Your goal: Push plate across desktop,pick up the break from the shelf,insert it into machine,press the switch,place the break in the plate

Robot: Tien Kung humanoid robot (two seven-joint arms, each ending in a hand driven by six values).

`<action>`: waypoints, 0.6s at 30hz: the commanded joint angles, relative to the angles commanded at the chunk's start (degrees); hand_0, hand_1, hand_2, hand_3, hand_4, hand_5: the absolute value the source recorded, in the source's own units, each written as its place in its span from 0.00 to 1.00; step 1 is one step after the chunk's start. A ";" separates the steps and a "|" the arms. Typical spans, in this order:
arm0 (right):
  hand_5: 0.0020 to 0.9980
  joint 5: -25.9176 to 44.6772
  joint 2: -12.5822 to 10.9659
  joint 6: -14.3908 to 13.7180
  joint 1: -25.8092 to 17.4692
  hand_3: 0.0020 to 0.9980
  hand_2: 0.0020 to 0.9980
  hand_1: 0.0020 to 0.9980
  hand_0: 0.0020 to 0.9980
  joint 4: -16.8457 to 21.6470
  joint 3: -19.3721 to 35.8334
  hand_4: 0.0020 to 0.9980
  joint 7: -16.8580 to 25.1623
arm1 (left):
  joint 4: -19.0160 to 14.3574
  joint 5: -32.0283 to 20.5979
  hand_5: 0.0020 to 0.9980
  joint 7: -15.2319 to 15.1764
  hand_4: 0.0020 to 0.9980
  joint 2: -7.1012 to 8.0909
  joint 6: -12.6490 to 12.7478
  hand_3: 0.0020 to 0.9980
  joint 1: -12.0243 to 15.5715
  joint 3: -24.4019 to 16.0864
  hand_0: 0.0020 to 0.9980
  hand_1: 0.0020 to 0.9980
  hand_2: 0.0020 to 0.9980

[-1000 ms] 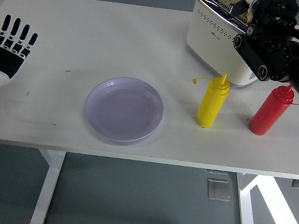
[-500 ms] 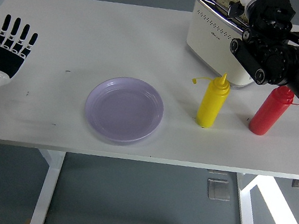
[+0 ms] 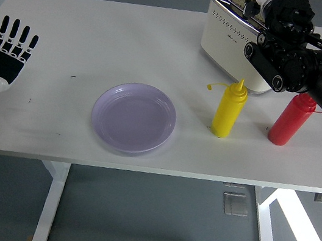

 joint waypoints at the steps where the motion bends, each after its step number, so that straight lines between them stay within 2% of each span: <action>1: 0.00 -0.11 0.00 -0.13 0.02 0.41 0.46 0.48 0.35 0.16 0.23 0.35 -0.10 | 0.00 0.00 1.00 0.00 0.62 0.00 0.00 0.71 0.03 -0.03 0.79 0.72 0.68; 2: 0.00 -0.35 0.00 -0.27 0.04 0.38 0.44 0.48 0.37 0.47 0.67 0.28 -0.28 | 0.01 -0.01 1.00 0.00 0.62 0.00 0.00 0.71 0.09 -0.07 0.79 0.72 0.68; 7: 0.00 -2.03 0.00 -0.88 0.00 0.38 0.44 0.48 0.37 1.99 3.30 0.28 -0.89 | 0.01 -0.13 1.00 0.02 0.62 0.01 -0.03 0.71 0.35 -0.30 0.79 0.72 0.68; 8: 0.00 -2.64 -0.07 -1.11 -0.07 0.38 0.44 0.48 0.38 2.50 4.26 0.23 -1.04 | 0.01 -0.17 1.00 0.04 0.62 0.01 -0.04 0.71 0.42 -0.36 0.79 0.72 0.68; 18: 0.00 -6.87 -2.11 -1.90 -0.55 0.37 0.44 0.48 0.38 6.34 11.62 0.23 -2.63 | 0.00 -0.44 1.00 0.10 0.62 0.00 -0.05 0.71 1.01 -0.80 0.79 0.72 0.68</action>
